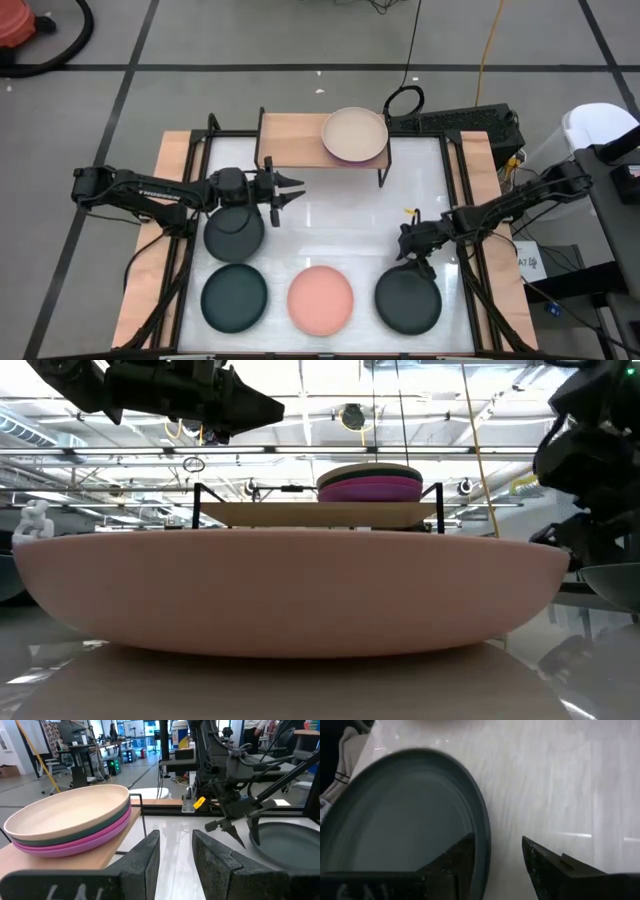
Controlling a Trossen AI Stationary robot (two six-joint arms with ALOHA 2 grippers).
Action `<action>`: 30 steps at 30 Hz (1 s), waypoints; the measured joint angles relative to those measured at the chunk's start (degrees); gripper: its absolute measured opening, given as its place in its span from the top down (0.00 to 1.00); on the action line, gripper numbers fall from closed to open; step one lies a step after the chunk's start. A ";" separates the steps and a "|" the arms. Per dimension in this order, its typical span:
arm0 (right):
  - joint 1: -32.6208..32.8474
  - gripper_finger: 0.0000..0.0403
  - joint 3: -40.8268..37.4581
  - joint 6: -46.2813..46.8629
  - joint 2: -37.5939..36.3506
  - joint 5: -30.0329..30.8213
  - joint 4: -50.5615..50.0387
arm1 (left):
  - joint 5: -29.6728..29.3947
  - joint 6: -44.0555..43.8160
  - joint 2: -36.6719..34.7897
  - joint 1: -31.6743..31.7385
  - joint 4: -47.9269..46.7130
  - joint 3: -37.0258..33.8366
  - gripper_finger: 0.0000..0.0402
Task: Place and stack plates onto a shelf
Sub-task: Put the bottom black plate on the shelf
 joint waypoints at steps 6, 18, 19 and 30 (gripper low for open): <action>0.80 0.71 -1.31 0.14 0.02 1.44 -0.10 | 0.00 0.02 0.00 0.00 -0.38 0.00 0.70; 0.57 0.98 -1.33 0.87 -0.02 1.35 0.41 | 0.00 0.61 -0.18 0.00 -2.59 0.13 0.70; 0.37 0.98 -1.35 1.37 -0.02 1.41 0.92 | -0.06 1.46 -1.17 0.00 -5.62 0.12 0.70; -1.56 0.99 1.95 -1.14 -1.18 7.44 7.22 | -8.74 1.01 -17.99 -0.68 -24.25 0.07 0.70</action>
